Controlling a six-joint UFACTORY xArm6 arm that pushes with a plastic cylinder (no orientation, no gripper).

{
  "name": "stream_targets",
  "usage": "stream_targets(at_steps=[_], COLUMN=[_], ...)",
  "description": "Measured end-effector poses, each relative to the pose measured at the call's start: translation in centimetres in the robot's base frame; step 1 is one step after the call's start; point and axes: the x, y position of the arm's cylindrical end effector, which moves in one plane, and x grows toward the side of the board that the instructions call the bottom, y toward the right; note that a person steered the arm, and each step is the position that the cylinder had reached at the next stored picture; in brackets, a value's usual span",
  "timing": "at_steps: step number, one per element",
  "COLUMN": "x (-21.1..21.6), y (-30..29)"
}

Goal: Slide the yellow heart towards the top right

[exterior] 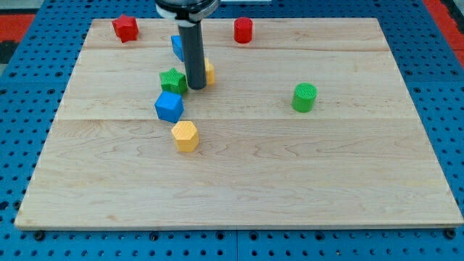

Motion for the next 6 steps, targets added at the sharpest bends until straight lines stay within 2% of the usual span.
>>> stream_targets(at_steps=[2,3,5,6], x=[-2.8,-4.2,-8.0,-6.9], y=[-2.5,-0.7,10.2,11.4])
